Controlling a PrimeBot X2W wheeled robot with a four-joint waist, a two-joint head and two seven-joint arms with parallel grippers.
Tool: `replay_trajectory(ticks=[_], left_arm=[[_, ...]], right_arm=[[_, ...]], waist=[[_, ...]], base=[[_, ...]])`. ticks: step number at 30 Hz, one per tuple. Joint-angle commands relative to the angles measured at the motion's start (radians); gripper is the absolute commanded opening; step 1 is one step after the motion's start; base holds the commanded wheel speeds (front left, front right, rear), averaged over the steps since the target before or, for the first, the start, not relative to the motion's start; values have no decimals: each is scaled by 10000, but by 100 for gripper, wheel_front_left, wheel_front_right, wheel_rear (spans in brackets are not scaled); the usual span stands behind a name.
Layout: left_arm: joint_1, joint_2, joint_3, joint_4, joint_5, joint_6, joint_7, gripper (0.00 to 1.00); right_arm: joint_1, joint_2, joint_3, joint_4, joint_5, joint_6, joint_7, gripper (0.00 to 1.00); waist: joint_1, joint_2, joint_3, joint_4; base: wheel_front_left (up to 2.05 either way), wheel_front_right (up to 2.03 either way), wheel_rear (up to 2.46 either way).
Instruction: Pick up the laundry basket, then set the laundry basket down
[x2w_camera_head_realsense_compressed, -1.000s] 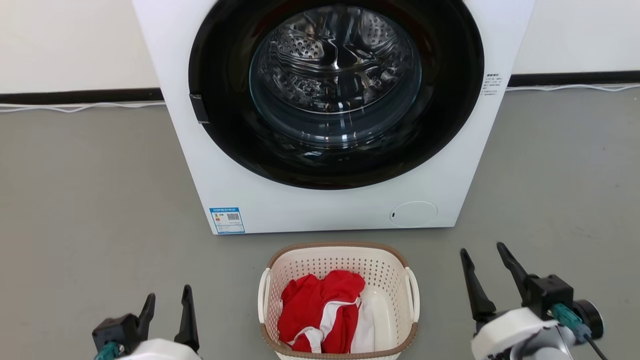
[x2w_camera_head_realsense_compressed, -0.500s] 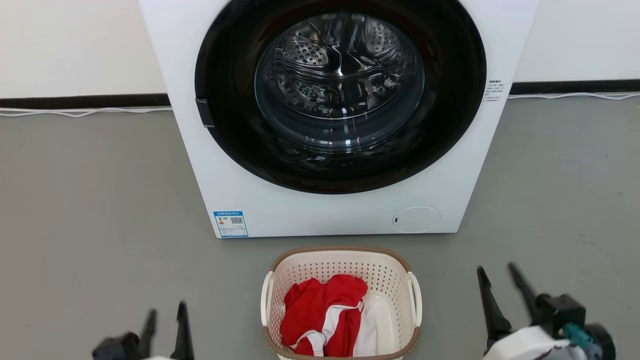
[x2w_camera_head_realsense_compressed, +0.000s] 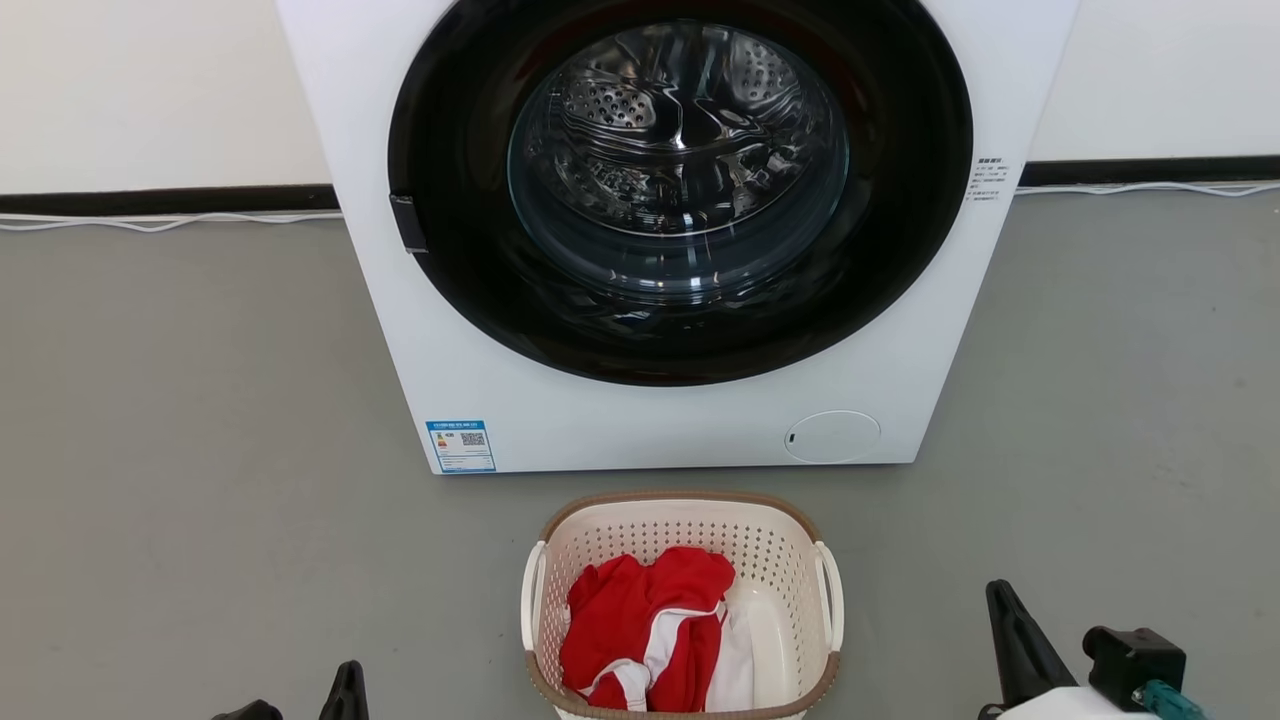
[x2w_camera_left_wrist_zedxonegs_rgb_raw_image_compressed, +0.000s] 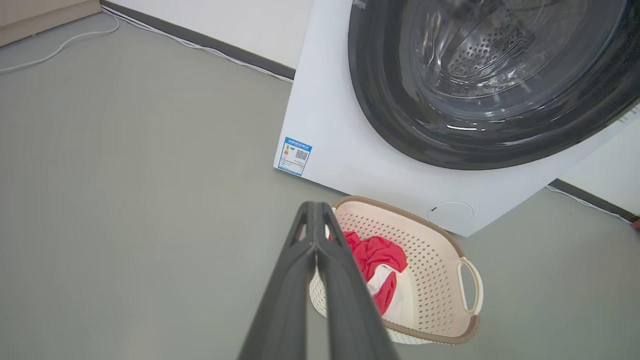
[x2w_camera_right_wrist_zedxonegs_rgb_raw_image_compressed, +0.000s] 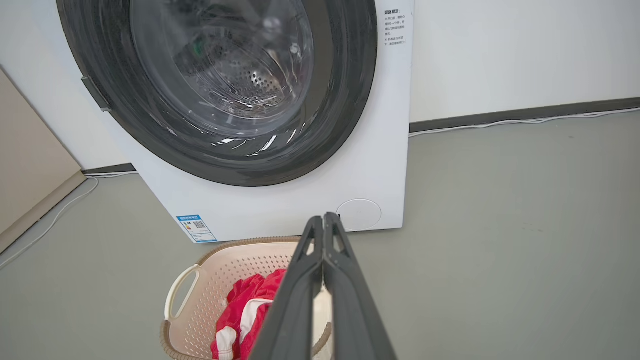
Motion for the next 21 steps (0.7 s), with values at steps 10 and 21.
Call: replay_trajectory(ticks=[10, 21], left_arm=[[-525, 36, 310, -350, -1064, -294, 283, 0], [-682, -28, 517, -438, -2091, -520, 604, 0]], right_arm=[[-390, -46, -62, -488, 1426, 14, 282, 0], [-448, -48, -100, -665, 2828, 21, 591, 0]], waist=[[-2, 0, 39, -7], [-2, 0, 77, -15]], base=[[0, 0, 0], [0, 0, 0]])
